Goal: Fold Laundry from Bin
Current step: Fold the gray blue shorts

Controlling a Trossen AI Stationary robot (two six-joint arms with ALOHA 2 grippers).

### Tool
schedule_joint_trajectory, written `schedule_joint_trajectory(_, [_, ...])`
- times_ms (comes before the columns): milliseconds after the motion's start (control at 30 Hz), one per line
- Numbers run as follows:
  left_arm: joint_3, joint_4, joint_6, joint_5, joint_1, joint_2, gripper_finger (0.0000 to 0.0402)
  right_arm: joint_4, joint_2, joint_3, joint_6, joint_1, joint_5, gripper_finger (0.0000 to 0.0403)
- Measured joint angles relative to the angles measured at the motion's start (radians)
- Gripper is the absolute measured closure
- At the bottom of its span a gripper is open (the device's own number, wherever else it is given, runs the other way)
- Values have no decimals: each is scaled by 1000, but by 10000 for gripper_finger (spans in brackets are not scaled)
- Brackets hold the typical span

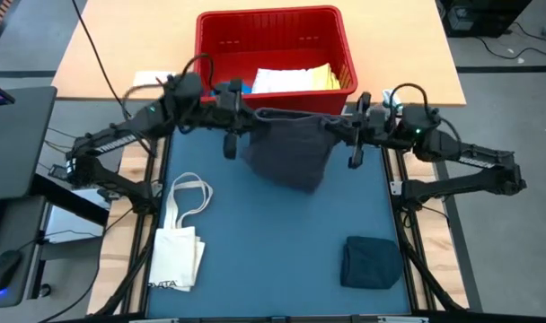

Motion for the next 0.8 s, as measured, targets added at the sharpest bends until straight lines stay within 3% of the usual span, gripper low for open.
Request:
schedule_joint_trajectory(100, [109,-151,21,-5,-3,27,369,-62,34,65,-7,18,-19,378])
schedule_joint_trajectory(200, [128,-304,7,-4,-44,40,369,-169,82,78,69,70,-69,378])
schedule_joint_trajectory(367, [-29,-426,-98,-51,-191,60,369,-264,192,-25,375,238,-123,378])
schedule_joint_trajectory(467, [-182,-366,-217,-74,-293,64,369,-178,254,-124,551,343,-128,378])
schedule_joint_trajectory(633, [-420,-165,-560,-85,-429,61,362,-9,325,-235,846,459,-165,378])
schedule_joint_trajectory(800, [-589,66,-849,-92,-521,60,359,153,349,-307,1029,539,-143,378])
